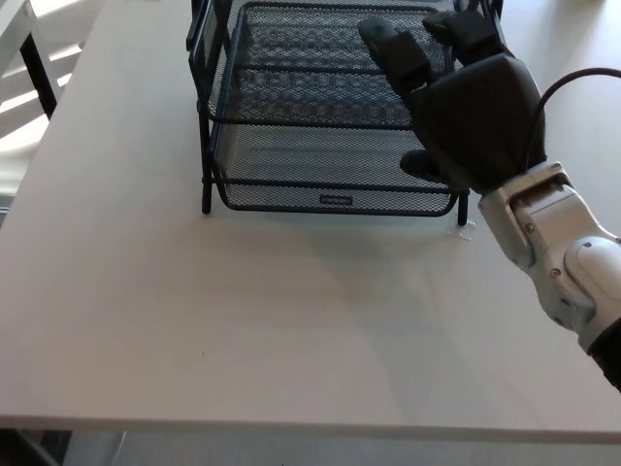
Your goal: The robot uses its right hand to grab the drawer kept on the middle of the desk and pull it out towards the robot
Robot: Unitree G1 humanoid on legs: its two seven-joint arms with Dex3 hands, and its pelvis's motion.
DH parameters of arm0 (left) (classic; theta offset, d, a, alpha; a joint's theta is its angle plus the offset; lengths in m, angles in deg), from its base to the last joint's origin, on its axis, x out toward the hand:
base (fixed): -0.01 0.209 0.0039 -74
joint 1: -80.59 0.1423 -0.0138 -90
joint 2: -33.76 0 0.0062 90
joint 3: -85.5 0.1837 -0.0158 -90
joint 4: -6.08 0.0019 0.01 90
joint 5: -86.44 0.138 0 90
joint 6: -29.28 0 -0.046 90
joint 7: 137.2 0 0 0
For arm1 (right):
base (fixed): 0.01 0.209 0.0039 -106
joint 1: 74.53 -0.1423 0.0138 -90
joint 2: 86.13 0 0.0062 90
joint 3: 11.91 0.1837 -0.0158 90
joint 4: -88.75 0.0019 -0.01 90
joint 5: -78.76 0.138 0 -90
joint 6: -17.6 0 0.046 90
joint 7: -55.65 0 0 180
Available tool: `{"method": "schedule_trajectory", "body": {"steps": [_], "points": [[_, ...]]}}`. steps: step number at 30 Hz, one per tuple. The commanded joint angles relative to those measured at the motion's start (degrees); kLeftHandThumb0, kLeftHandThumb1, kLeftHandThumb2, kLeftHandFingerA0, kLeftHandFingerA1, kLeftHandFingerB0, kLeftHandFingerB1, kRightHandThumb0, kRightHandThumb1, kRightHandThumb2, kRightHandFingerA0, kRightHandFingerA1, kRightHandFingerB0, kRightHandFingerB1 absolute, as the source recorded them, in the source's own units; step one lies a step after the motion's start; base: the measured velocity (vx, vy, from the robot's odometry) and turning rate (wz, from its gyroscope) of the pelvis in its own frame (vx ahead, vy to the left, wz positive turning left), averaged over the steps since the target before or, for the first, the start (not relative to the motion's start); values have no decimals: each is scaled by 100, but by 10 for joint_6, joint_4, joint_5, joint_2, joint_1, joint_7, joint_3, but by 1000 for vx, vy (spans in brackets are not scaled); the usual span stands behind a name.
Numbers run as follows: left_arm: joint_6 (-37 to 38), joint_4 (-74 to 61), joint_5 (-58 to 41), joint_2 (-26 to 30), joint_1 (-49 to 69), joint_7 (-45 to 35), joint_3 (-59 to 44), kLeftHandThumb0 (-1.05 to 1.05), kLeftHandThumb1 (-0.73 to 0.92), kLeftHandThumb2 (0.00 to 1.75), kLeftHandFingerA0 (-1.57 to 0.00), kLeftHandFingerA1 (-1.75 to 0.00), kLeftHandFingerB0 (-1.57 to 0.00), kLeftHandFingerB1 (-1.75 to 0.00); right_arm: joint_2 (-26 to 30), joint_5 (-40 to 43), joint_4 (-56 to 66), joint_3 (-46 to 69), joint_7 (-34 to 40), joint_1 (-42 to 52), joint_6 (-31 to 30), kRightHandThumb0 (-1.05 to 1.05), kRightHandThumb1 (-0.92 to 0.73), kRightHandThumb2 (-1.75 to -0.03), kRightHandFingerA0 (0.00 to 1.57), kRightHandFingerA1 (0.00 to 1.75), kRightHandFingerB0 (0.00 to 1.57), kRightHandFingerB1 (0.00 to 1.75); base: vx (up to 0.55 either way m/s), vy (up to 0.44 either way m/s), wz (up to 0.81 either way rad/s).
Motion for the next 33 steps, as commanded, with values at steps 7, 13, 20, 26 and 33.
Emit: {"method": "schedule_trajectory", "body": {"steps": [7,13,20,26,33], "points": [[7,10,14,0,-13,20,-3,-31,67,59,-60,-94,-62,-64,14,-47,-203,-50,222,-92,28,-62,-39,-78,61,70,36,54,0,0,0],[18,22,12,-3,-19,30,-5,-30,67,60,-60,-98,-63,-69,19,-37,-248,-60,269,-109,72,-54,-49,-56,87,77,56,52,0,0,0],[19,20,20,3,-19,34,-4,-29,67,59,-61,-97,-63,-67,22,-45,-271,-85,327,-121,101,-53,-55,-57,100,116,87,63,0,0,0],[30,23,18,3,-20,42,-6,-28,67,59,-61,-94,-64,-66,17,-40,-284,-93,379,-128,118,-52,-53,-56,102,115,91,64,0,0,0],[32,26,20,5,-22,47,-5,-28,68,59,-60,-102,-64,-69,15,-42,-288,-107,412,-131,126,-54,-55,-57,104,104,89,69,0,0,0]]}}
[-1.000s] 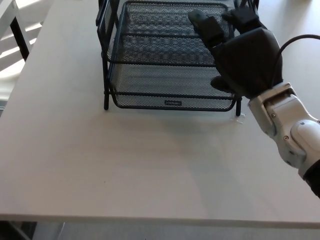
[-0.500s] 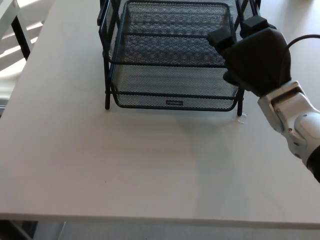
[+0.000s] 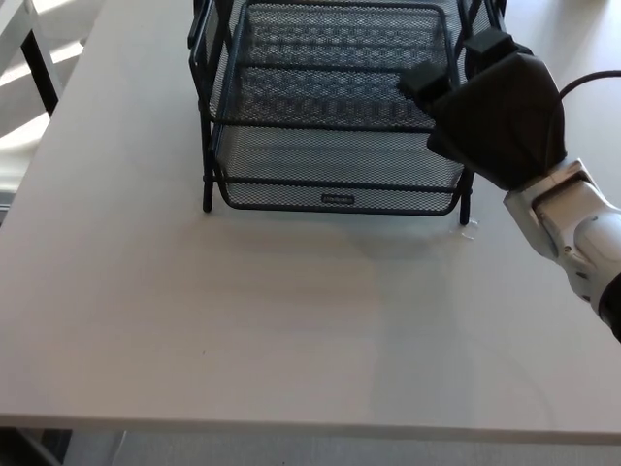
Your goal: The robot uses its right hand to grab the drawer kept on the middle of the desk and pull it out towards the robot
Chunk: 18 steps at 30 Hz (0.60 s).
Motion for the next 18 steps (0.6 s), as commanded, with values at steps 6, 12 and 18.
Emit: {"method": "schedule_trajectory", "body": {"steps": [6,12,18], "points": [[18,7,17,5,0,25,-9,-30,68,59,-62,-95,-66,-67,18,-17,-13,-25,175,-20,57,-53,-55,-58,102,111,86,70,0,0,0],[18,-7,7,5,11,19,-16,-33,71,60,-62,-88,-63,-63,32,-18,17,-26,197,7,52,-53,-55,-57,105,101,87,67,0,0,0],[25,-1,6,4,10,15,-18,-31,72,60,-62,-84,-63,-61,69,-34,75,-34,208,40,42,-53,-54,-57,101,103,85,66,0,0,0]]}}
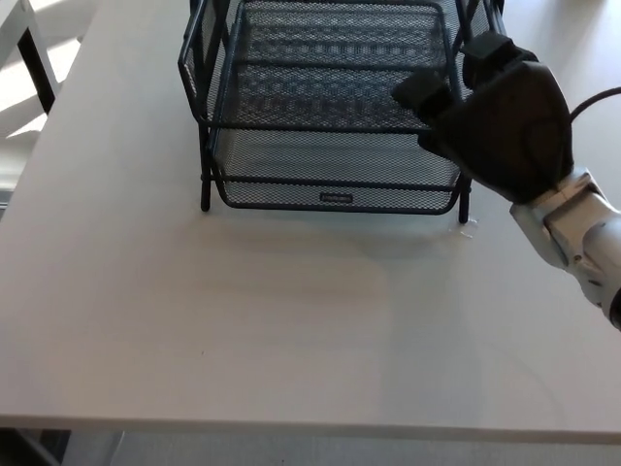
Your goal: The robot uses its right hand to grab the drawer kept on the middle of the desk and pull it out towards the robot
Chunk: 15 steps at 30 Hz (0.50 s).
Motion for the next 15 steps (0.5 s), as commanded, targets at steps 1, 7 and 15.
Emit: {"method": "schedule_trajectory", "body": {"steps": [1,7,15], "points": [[25,17,5,7,-1,7,-8,-32,72,61,-61,-85,-62,-62,47,-25,67,-6,84,33,12,-53,-54,-57,99,105,84,66,0,0,0],[20,12,8,7,0,5,-10,-32,68,59,-62,-86,-63,-64,84,-27,154,8,69,82,9,-54,-57,-57,94,107,82,67,0,0,0],[13,4,7,6,3,-4,-12,-34,68,60,-62,-85,-61,-59,120,-25,248,31,50,159,16,-54,-53,-57,101,93,91,63,0,0,0]]}}
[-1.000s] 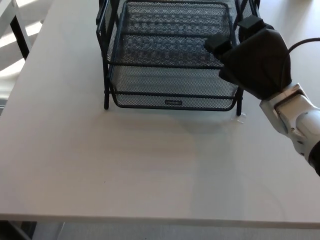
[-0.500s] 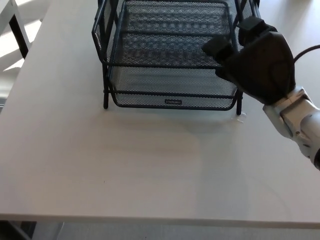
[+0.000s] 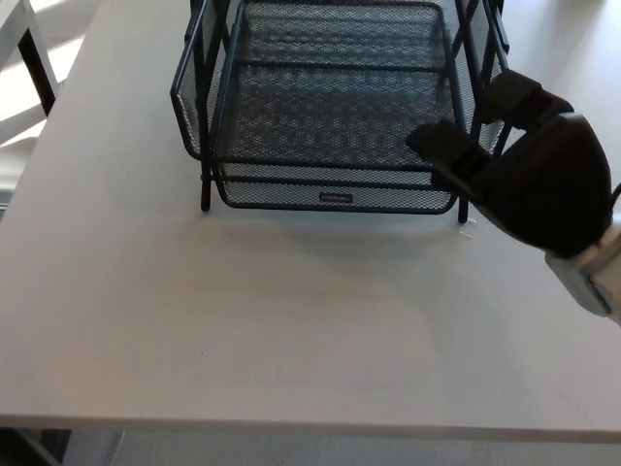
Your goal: The robot uses its right hand to grab the drawer kept on the middle of the desk and pull it out towards the robot
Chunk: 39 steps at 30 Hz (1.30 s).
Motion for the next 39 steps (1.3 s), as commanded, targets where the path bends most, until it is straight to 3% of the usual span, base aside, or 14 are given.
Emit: {"method": "schedule_trajectory", "body": {"steps": [1,9,13,21,24,33,35,39], "points": [[3,2,5,4,0,-5,-4,-33,68,60,-63,-86,-62,-61,27,-8,50,18,-1,44,4,-53,-52,-57,102,91,90,63,0,0,0],[2,-4,5,-1,1,-3,-5,-30,68,59,-61,-90,-63,-65,25,-19,58,30,14,67,-4,-52,-53,-57,100,93,91,62,0,0,0],[1,-5,10,4,0,-5,-2,-30,68,59,-61,-87,-62,-62,27,-22,78,39,9,89,-4,-52,-56,-57,98,102,87,66,0,0,0],[5,-2,3,-2,1,-2,-7,-31,68,60,-62,-87,-64,-64,27,-28,91,46,13,101,4,-53,-54,-57,98,97,90,65,0,0,0],[7,5,6,0,-2,-3,-3,-31,70,60,-61,-81,-62,-59,27,-29,95,46,17,105,5,-54,-55,-58,99,99,89,66,0,0,0],[9,9,10,1,-4,1,-2,-31,67,59,-62,-85,-63,-61,29,-33,105,53,15,116,7,-53,-55,-56,94,103,89,63,0,0,0],[3,-1,7,2,0,-5,-4,-32,69,59,-61,-86,-62,-63,22,-30,102,55,10,118,3,-54,-58,-57,90,101,71,48,0,0,0],[0,1,0,-1,0,-10,-6,-28,70,61,-61,-86,-62,-60,22,-15,101,56,-22,123,19,-62,-66,-61,81,82,58,41,0,0,0]]}}
